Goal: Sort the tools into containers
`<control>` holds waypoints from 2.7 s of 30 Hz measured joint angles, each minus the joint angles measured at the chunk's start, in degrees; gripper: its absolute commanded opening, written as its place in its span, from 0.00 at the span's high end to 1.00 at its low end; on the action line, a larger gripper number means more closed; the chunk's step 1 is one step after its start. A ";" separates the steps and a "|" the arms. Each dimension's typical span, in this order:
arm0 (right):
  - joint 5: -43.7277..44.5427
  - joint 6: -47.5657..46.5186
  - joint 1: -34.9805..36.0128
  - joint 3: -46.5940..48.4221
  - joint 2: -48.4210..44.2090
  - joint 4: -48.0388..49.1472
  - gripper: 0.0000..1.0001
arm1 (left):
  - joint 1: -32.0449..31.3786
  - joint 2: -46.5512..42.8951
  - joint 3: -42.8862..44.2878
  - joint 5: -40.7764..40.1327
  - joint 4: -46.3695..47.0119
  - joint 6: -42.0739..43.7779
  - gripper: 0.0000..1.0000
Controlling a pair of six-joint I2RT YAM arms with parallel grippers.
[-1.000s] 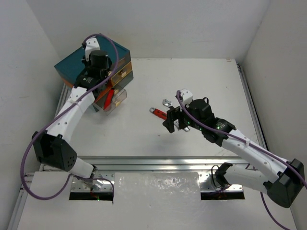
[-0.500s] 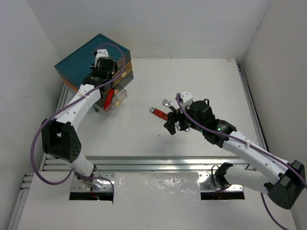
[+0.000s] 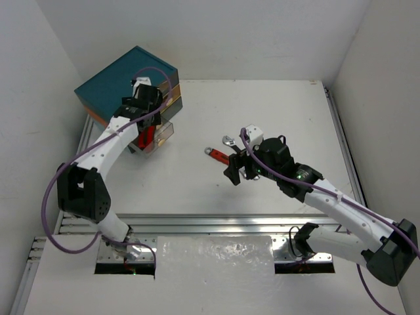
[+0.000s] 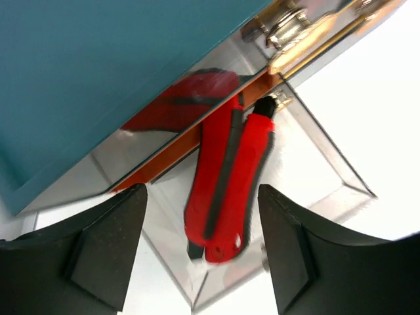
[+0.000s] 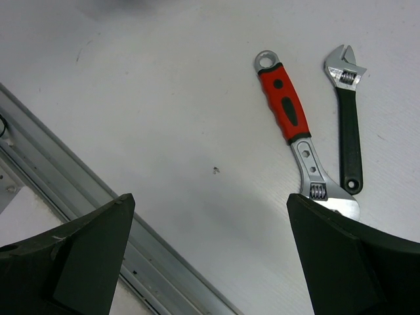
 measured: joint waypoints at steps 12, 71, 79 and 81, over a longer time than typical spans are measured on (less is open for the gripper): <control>0.20 -0.13 0.00 -0.48 0.24 0.44 0.01 | -17.42 -0.96 -1.38 3.48 2.71 -4.35 1.00; -3.65 2.84 -1.81 -4.24 7.02 7.65 0.01 | -12.74 12.48 -0.61 -22.80 10.51 14.86 0.43; -5.16 6.21 -2.95 -4.94 6.86 9.18 0.01 | -17.03 14.62 -0.35 -26.97 18.38 19.76 0.10; -5.14 6.47 -3.02 -6.01 5.38 9.38 0.01 | -16.22 19.78 0.04 -28.61 21.62 22.97 0.12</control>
